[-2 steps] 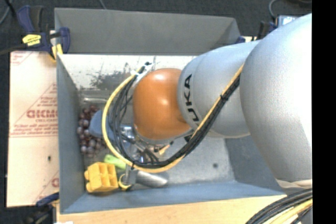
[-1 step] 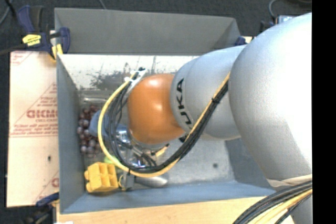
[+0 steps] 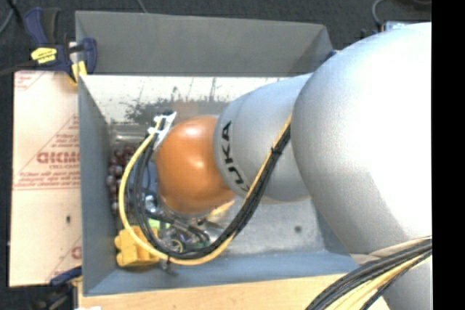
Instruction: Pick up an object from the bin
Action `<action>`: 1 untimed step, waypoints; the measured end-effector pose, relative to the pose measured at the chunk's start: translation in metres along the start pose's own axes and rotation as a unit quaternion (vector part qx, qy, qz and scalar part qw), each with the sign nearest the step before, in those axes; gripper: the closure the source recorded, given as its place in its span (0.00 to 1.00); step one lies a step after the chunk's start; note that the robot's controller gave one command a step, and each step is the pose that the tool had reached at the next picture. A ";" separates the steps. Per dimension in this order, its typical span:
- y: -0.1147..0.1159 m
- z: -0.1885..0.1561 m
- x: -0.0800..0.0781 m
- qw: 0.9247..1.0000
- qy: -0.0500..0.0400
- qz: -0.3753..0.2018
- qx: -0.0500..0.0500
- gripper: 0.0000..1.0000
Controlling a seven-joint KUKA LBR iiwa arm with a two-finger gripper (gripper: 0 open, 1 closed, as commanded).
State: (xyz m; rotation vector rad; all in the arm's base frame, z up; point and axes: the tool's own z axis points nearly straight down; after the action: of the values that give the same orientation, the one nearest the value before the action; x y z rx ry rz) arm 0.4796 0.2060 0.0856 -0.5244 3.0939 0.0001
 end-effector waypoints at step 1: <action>0.006 0.011 -0.006 1.000 -0.004 -0.012 0.000 0.00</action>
Offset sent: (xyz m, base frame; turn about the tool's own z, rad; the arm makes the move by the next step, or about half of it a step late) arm 0.0029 0.0226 0.0217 -0.0421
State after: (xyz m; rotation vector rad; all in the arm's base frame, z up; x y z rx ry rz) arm 0.4838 0.2139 0.0746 -0.5588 3.0805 0.0019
